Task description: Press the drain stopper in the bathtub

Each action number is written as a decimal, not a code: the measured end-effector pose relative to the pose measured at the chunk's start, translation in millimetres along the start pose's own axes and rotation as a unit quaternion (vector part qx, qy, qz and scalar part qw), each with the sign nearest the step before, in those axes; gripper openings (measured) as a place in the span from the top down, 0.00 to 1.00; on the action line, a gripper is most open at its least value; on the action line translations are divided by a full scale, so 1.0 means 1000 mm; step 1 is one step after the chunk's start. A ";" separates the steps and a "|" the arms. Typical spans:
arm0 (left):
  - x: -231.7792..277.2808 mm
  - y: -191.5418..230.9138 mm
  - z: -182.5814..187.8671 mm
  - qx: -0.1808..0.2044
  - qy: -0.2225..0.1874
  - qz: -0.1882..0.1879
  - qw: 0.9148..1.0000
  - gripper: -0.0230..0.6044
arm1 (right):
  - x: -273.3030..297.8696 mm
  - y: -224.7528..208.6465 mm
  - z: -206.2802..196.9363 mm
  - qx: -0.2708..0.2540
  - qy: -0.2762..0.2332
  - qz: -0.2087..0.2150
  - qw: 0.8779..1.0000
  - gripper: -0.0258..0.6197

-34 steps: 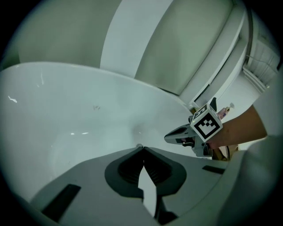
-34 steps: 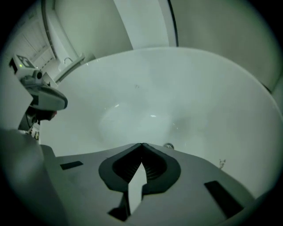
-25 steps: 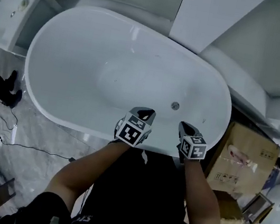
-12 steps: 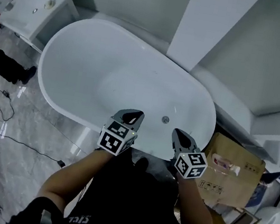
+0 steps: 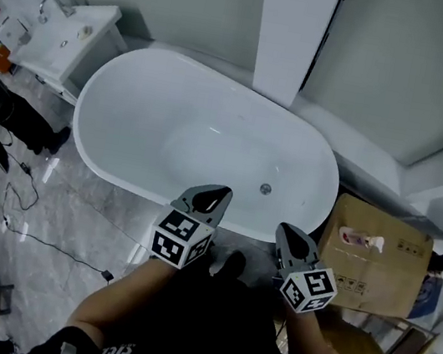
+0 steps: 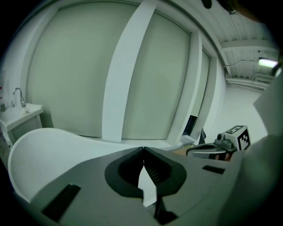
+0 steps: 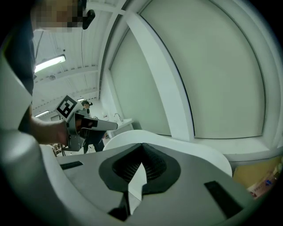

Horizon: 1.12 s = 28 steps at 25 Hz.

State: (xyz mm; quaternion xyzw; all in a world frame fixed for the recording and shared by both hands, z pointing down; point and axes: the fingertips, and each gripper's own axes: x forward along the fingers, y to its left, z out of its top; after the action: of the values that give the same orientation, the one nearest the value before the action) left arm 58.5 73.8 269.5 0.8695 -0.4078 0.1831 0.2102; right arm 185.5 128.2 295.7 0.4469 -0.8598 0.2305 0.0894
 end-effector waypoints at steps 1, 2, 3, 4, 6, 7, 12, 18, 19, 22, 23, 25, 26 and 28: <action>-0.006 -0.007 0.004 0.013 -0.004 0.000 1.000 0.94 | -0.007 0.002 0.001 0.001 -0.004 0.000 1.000 0.94; -0.011 -0.012 0.008 0.027 -0.007 0.001 1.000 0.94 | -0.013 0.005 0.004 -0.001 -0.010 0.001 1.000 0.94; -0.016 -0.015 0.011 0.040 -0.010 0.004 0.999 0.94 | -0.017 0.009 0.007 -0.006 -0.018 0.004 1.000 0.94; -0.019 -0.016 0.013 0.048 -0.013 0.006 0.999 0.94 | -0.020 0.012 0.010 -0.013 -0.025 0.006 1.000 0.94; -0.025 -0.014 0.014 0.051 -0.019 0.005 0.998 0.94 | -0.021 0.016 0.020 -0.025 -0.040 -0.003 0.999 0.94; -0.028 -0.012 0.015 0.049 -0.021 0.003 0.999 0.94 | -0.020 0.017 0.024 -0.030 -0.046 -0.008 0.998 0.94; -0.045 0.006 0.028 0.062 -0.034 -0.007 0.997 0.94 | -0.003 0.030 0.046 -0.051 -0.062 -0.018 0.997 0.94; -0.085 0.044 0.047 0.069 -0.066 0.025 0.995 0.94 | 0.022 0.076 0.072 -0.066 -0.077 0.010 0.995 0.94; -0.090 0.050 0.048 0.070 -0.069 0.030 0.995 0.94 | 0.022 0.083 0.077 -0.072 -0.083 0.016 0.994 0.94; -0.105 0.066 0.046 0.062 -0.073 0.041 0.995 0.94 | 0.024 0.099 0.090 -0.076 -0.097 0.023 0.992 0.94; -0.109 0.071 0.045 0.059 -0.073 0.043 0.995 0.94 | 0.023 0.103 0.092 -0.073 -0.100 0.023 0.992 0.94; -0.112 0.076 0.047 0.058 -0.076 0.044 0.994 0.94 | 0.021 0.107 0.095 -0.070 -0.104 0.021 0.992 0.94; -0.112 0.076 0.050 0.061 -0.080 0.044 0.994 0.94 | 0.019 0.108 0.097 -0.072 -0.105 0.020 0.992 0.94; -0.111 0.075 0.060 0.073 -0.089 0.041 0.992 0.94 | 0.017 0.109 0.100 -0.080 -0.108 0.019 0.991 0.94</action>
State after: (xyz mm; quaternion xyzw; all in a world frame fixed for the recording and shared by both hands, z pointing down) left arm -58.4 69.5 180.7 0.8779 -0.4458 0.1425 0.1010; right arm 92.8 121.7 179.3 0.4445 -0.8882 0.1130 0.0267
